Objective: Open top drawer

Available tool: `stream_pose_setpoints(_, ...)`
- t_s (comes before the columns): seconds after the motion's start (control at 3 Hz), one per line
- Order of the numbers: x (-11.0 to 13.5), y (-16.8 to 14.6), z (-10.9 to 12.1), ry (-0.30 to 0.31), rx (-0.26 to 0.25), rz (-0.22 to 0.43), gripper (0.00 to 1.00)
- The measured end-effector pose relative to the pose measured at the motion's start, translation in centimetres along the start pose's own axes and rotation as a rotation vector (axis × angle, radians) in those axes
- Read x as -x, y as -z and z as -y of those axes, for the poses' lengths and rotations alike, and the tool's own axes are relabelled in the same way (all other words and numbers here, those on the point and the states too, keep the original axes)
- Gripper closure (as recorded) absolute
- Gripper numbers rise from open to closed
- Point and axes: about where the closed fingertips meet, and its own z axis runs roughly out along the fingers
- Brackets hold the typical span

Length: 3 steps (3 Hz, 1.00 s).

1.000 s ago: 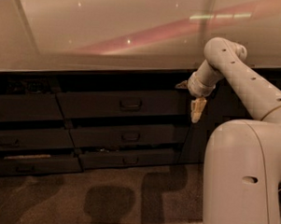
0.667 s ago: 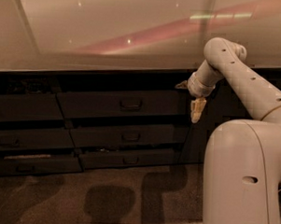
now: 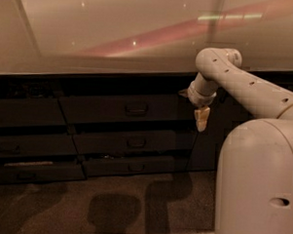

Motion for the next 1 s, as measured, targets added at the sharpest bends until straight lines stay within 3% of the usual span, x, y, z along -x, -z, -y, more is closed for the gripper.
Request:
stream_pose_setpoints(0.33,-0.12,-1.31,-1.53,0.017,0.034,-0.019,0.0)
stream_pose_setpoints(1.0,-0.15,-1.09,-1.43,0.017,0.034,-0.019,0.0)
